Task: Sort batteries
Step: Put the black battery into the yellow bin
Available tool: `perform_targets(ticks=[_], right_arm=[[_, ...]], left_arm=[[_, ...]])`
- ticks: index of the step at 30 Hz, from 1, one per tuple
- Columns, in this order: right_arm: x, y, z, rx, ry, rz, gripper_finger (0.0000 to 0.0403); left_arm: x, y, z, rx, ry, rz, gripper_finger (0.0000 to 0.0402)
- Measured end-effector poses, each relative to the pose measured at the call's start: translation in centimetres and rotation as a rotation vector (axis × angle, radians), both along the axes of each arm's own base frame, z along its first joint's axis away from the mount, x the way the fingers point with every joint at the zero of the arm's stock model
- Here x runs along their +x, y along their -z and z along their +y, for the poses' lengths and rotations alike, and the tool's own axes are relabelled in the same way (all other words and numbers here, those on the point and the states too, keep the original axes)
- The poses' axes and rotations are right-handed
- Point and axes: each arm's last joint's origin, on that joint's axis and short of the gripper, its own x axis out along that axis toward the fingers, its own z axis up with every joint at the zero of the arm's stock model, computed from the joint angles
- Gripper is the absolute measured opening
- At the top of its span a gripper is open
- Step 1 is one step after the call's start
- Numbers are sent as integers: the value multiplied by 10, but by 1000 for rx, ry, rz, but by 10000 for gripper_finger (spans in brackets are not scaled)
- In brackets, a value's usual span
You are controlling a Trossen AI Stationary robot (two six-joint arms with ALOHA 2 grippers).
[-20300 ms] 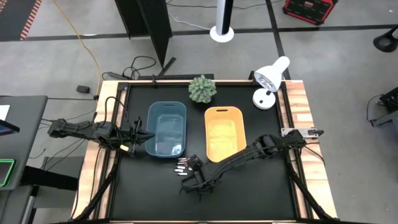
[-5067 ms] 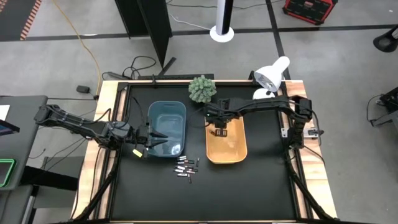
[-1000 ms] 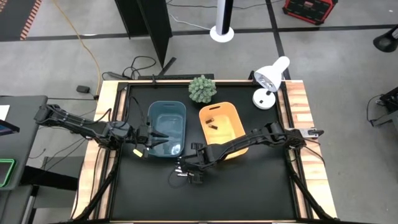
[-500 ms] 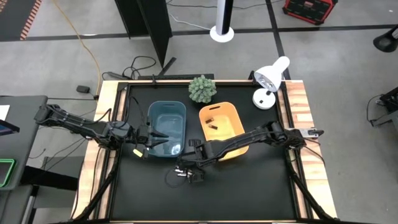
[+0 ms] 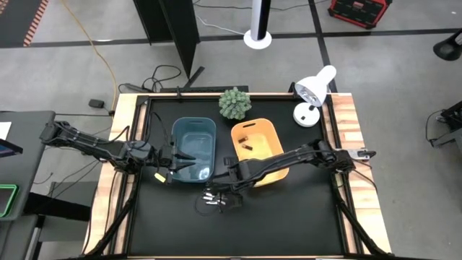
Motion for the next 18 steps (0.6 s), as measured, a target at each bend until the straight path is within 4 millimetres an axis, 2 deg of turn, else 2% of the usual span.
perform_targets(ticks=[4, 14, 18], right_arm=[[-10, -18, -4, -34, 15, -10, 36], [-53, -77, -23, -181, 93, -25, 36], [-63, -91, -34, -198, 122, -28, 36]], left_arm=[[0, 0, 0, 0, 0, 1, 71], [0, 1, 0, 2, 1, 8, 71], [0, 1, 0, 2, 1, 8, 71]])
